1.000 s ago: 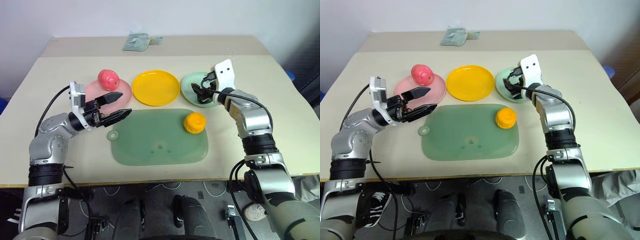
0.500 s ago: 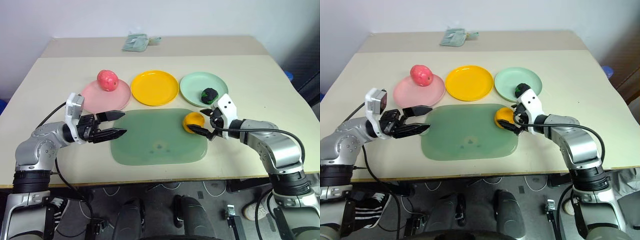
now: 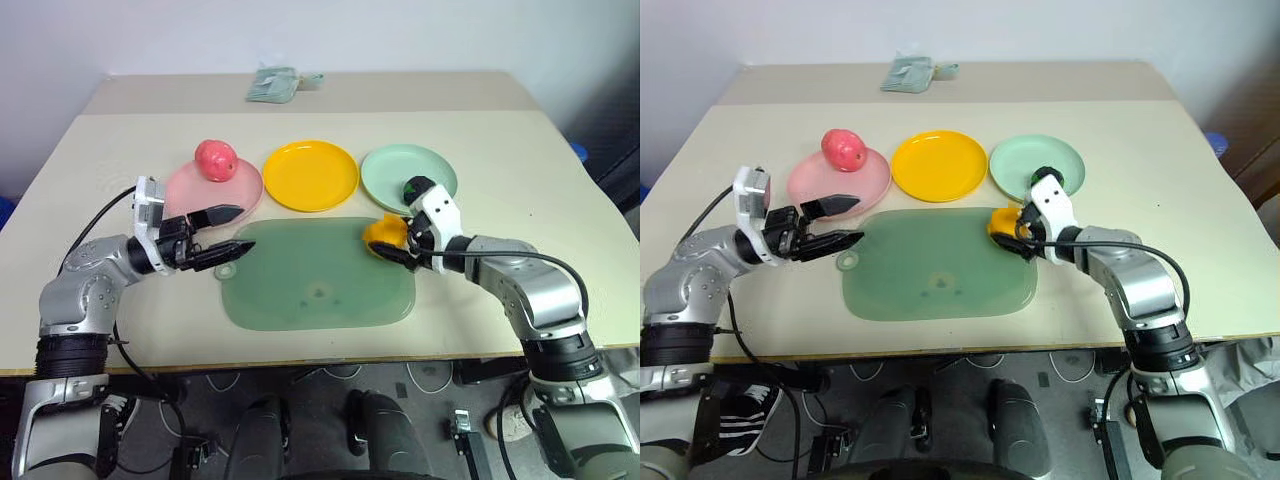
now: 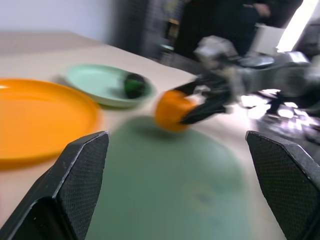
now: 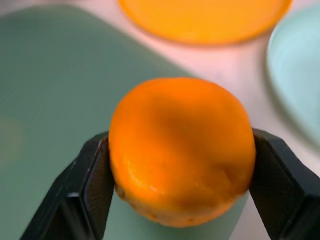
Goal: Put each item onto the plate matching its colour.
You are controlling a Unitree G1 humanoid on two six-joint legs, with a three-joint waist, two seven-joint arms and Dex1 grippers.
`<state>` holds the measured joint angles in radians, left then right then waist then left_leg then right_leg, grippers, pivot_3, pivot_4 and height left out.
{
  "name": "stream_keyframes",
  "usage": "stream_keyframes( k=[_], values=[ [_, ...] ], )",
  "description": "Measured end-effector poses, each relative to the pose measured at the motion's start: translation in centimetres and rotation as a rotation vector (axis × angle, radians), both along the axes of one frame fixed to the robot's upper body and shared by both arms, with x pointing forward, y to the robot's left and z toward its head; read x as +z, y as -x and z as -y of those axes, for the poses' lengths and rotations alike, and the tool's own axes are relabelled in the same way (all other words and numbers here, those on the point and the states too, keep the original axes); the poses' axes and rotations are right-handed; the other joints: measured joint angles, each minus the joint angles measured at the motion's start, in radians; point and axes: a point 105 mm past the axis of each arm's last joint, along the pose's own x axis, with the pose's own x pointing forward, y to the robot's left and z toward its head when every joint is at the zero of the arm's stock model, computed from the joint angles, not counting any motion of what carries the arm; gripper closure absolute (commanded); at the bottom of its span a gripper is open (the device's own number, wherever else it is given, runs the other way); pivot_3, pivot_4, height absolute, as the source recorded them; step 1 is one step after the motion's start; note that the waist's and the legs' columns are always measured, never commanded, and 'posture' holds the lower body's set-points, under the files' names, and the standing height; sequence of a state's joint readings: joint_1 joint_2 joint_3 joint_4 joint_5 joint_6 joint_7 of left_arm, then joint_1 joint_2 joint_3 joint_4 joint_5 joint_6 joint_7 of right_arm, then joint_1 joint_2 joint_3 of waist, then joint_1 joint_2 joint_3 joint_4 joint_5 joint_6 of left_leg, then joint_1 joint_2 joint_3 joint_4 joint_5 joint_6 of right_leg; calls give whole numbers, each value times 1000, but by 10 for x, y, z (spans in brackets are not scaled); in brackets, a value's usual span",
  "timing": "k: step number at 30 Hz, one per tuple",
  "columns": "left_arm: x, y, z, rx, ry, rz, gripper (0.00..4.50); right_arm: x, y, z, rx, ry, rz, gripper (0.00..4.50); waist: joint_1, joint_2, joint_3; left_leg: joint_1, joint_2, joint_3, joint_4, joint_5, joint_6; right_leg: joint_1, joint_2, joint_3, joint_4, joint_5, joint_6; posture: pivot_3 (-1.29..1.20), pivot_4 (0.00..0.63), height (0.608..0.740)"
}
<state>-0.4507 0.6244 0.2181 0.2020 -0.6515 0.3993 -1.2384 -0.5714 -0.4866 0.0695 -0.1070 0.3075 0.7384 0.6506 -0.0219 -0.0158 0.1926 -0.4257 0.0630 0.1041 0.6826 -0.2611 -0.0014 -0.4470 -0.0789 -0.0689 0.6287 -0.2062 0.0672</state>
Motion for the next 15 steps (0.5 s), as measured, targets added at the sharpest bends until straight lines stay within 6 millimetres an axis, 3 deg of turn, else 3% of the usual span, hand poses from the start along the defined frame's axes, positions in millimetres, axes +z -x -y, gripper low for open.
stream_keyframes(
  k=[5, 8, 10, 13, 15],
  values=[
    [-10, -12, -15, 163, 10, -10, 0, 41, -54, -56, -59, -153, 142, 1447, -17, 0, 0, -1, 0, 0, -1, 0, 0, -2, 0, 0, 2, 1, 1, 0, 150, 740],
    [-11, -14, -15, 197, 26, -5, 0, 49, -76, -76, -98, -161, 196, 1447, -11, 0, 0, -3, -1, 0, -2, 0, 0, -2, -1, 0, 1, 1, 1, 0, 150, 740],
    [-13, -11, -16, 212, 23, -3, 0, 38, -85, -85, -106, -157, 189, 1447, -12, 0, 0, -3, -1, 1, -2, 0, 0, -2, -2, 0, 0, 1, 1, 0, 150, 740],
    [-14, -5, -15, 217, 14, 5, 0, 7, -91, -86, -128, -126, 134, 1447, -12, 0, 0, -3, -1, 1, -2, 0, 0, -2, -2, 0, 0, 1, 1, 0, 150, 740],
    [-15, 1, -18, 228, 22, 10, 0, -13, -92, -84, -137, -109, 87, 416, -18, 0, 0, -3, -1, 1, -2, 0, 0, -2, -2, 0, 0, 1, 1, 0, 150, 740]
  ],
)
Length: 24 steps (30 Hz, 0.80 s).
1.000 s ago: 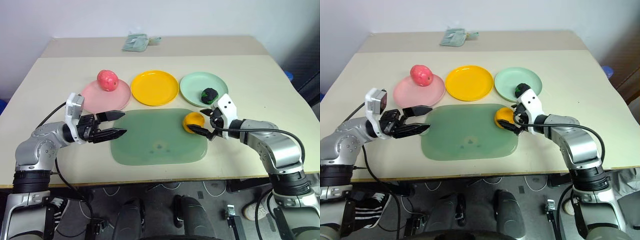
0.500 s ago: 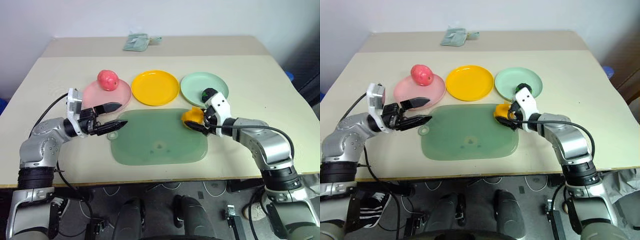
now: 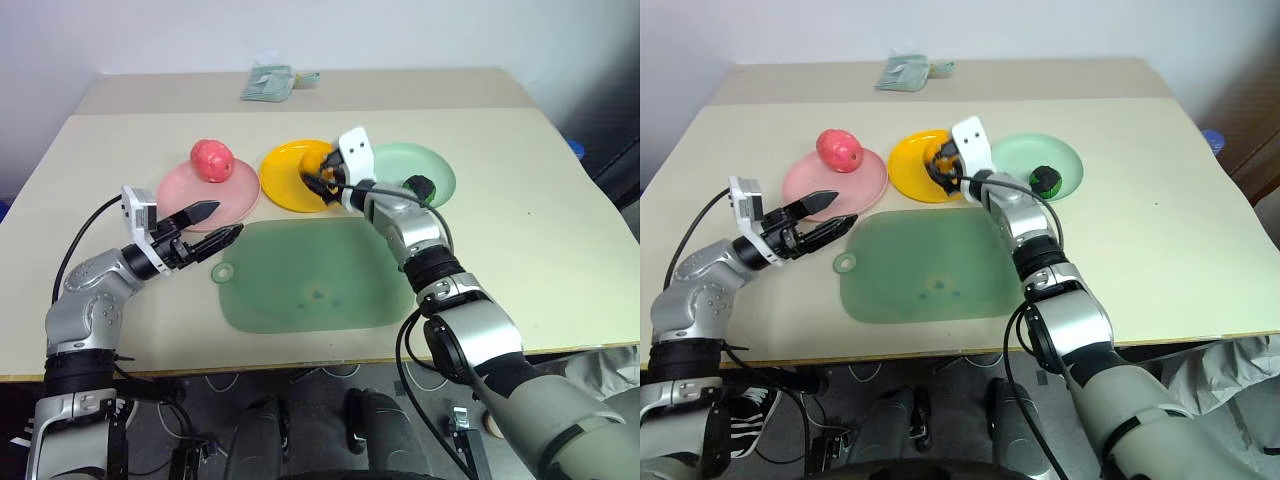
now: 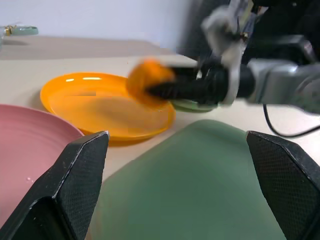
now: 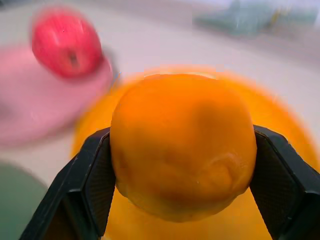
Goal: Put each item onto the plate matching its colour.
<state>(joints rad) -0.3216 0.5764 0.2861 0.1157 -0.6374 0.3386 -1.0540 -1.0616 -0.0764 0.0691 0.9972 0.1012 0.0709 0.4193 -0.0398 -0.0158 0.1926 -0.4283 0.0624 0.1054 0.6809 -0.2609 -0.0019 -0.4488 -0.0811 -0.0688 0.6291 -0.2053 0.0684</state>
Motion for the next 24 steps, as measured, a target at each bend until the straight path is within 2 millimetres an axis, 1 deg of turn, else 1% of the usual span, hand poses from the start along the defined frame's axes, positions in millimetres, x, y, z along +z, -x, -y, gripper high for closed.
stream_keyframes(
  k=[1, 2, 5, 8, 10, 11, 12, 14, 15, 16, 17, 18, 19, 20, 21, 22, 24],
  values=[
    [0, 2, -1, 7, 4, 4, 0, -5, 0, 1, 6, 1, -12, 96, -3, 0, 0, 0, 0, 0, 0, 0, 0, 0, 0, 0, 0, 0, 0, 0, 150, 740],
    [0, 4, -2, 11, 6, 6, 0, -6, 1, 1, 11, -4, -15, 35, -4, 1, 0, 0, 1, 0, 0, 1, -1, 0, 1, 0, 1, 0, 0, 0, 150, 740],
    [1, 9, -2, 5, 18, 11, 0, 4, 1, 2, 30, -25, 31, 35, -5, 1, 0, 1, 1, -1, 0, 1, -3, 0, 2, 0, 2, 0, 0, 0, 150, 740],
    [6, 14, -3, -26, 59, 19, 0, 25, 3, 4, 77, -40, 116, 35, -5, 1, 0, 1, 1, -1, 0, 1, -3, 0, 2, 0, 2, 0, 0, 0, 150, 740],
    [11, 19, -7, -62, 78, 25, 0, 41, 12, 9, 126, -89, 175, 35, -1, 0, 0, 1, 1, -2, -1, 1, -3, 0, 1, 0, 1, 0, 0, 0, 150, 740],
    [14, 23, -9, -94, 85, 23, 0, 47, 24, 18, 168, -119, 214, 35, 6, 0, 0, 1, 1, -2, -2, 1, -2, 0, 1, 0, 1, 0, 0, 0, 150, 740],
    [15, 26, -11, -109, 89, 18, 0, 47, 35, 27, 198, -131, 235, 35, 11, 0, 0, 1, 1, -2, -2, 1, -2, 1, 0, 0, 0, 0, 0, 0, 150, 740],
    [16, 30, -11, -135, 109, 13, 0, 38, 59, 49, 245, -142, 237, 35, 24, 0, 0, 1, 1, -2, -2, 1, -2, 1, -1, 0, 0, 0, 0, 0, 150, 740],
    [14, 32, -10, -154, 119, 6, 0, 32, 77, 60, 284, -124, 224, 35, 30, 0, 0, 1, 1, -2, -1, 1, -1, 1, -1, 0, -1, 0, 0, 0, 150, 740],
    [13, 33, -10, -160, 123, -1, 0, 28, 88, 66, 311, -112, 212, 35, 28, 0, 0, 1, 1, -1, -1, 1, -1, 1, -1, 0, -1, 0, 0, 0, 150, 740],
    [12, 33, -6, -179, 128, -1, 0, 27, 100, 73, 335, -97, 200, 35, 28, 1, 0, 1, 0, -1, -1, 1, -1, 1, 0, 0, -1, -1, 0, 0, 150, 740],
    [11, 34, 0, -211, 128, -9, 0, 27, 118, 84, 367, -73, 186, 35, 31, 1, 0, 1, 0, -1, 0, 1, -2, 1, 0, 0, -1, -2, -2, 0, 150, 740],
    [9, 34, 2, -226, 128, -17, 0, 29, 129, 92, 385, -58, 178, 35, 29, 1, 0, 3, 1, -1, 0, 1, -2, 2, 0, 0, -1, -2, -3, 0, 150, 740],
    [9, 34, 4, -240, 131, -17, 0, 30, 138, 101, 391, -46, 170, 35, 29, 1, 0, 3, 1, -2, 0, 1, -2, 2, 0, 0, -1, -2, -4, 0, 150, 740],
    [8, 32, 8, -267, 137, -21, 0, 31, 153, 116, 388, -9, 154, 35, 31, 1, 0, 4, 1, -2, 0, 1, -2, 3, 1, -1, -1, -3, -4, 0, 150, 740],
    [6, 32, 7, -268, 139, -28, 0, 32, 160, 124, 384, 11, 142, 35, 31, 0, 0, 4, 1, -2, 0, 1, -2, 3, 1, -1, -1, -3, -4, 0, 150, 740],
    [1, 28, 12, -287, 132, -38, 0, 30, 177, 142, 369, 56, 105, 35, 29, 0, 0, 5, 1, -2, 0, 1, -2, 3, 1, 0, -2, -3, -4, 0, 150, 740]
  ],
)
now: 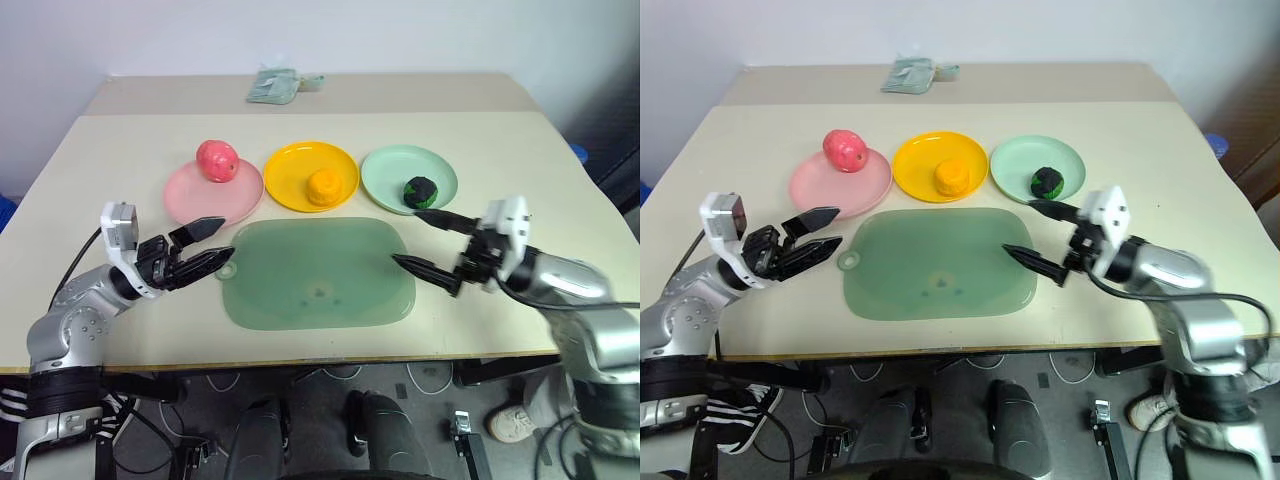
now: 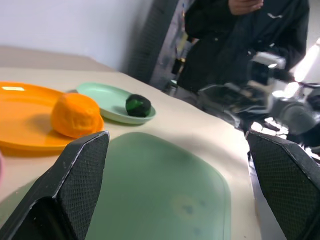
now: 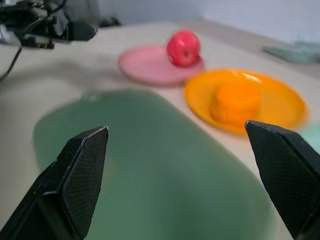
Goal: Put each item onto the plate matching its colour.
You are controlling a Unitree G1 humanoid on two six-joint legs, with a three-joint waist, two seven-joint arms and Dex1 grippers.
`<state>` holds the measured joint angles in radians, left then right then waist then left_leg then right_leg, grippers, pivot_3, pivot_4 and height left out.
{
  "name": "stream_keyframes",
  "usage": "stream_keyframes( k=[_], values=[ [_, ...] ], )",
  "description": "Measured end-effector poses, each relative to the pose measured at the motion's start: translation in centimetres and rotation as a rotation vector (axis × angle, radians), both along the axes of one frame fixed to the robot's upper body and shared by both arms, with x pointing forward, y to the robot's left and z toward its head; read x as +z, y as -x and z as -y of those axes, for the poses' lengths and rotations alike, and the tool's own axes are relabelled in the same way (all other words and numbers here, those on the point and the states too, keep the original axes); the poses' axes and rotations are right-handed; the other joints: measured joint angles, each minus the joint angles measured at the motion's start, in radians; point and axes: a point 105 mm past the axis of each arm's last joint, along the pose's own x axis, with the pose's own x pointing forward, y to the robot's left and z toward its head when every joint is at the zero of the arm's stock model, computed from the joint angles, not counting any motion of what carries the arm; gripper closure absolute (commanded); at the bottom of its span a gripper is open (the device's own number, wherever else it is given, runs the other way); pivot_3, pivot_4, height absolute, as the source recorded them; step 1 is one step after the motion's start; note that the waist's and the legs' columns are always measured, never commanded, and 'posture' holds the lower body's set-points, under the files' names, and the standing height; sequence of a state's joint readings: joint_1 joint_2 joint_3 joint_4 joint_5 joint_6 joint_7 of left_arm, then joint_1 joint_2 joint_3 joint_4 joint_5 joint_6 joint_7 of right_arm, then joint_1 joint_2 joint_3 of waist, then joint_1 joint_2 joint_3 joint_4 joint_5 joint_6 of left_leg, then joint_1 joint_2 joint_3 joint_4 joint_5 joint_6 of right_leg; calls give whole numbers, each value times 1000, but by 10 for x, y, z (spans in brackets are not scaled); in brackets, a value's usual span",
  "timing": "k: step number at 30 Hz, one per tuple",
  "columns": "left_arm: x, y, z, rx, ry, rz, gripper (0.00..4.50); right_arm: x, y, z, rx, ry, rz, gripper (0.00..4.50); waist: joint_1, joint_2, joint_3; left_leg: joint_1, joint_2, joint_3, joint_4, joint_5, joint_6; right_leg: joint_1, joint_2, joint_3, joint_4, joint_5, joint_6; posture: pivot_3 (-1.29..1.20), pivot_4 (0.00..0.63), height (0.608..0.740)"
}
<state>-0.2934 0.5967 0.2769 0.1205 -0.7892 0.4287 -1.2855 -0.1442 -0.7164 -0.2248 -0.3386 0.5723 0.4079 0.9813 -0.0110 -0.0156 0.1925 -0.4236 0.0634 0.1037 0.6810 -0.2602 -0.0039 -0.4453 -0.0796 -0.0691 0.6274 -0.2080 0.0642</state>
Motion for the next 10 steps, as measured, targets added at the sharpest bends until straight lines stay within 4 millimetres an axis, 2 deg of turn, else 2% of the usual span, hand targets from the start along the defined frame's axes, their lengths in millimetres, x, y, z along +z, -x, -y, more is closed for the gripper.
stream_keyframes(
  k=[4, 6, 10],
  values=[
    [-4, -5, 4, -51, -8, -17, 0, -21, 32, 6, 35, 116, -95, 35, -1, 0, 0, 0, 0, 0, -1, 0, 0, 0, 1, 0, 0, -1, -1, 0, 150, 740],
    [-4, -6, 8, -86, -27, -11, 0, -22, 35, 9, 21, 113, -112, 35, -1, 0, 0, 0, 0, -1, 0, 0, 0, 0, 0, 0, 0, -1, -1, 0, 150, 740],
    [0, -10, 13, -88, -34, 20, 0, -12, 31, 16, -15, 120, -84, 35, 2, 0, 0, -1, 0, -2, 1, 0, 0, 0, -1, 0, -1, -1, -1, 0, 150, 740]
  ],
)
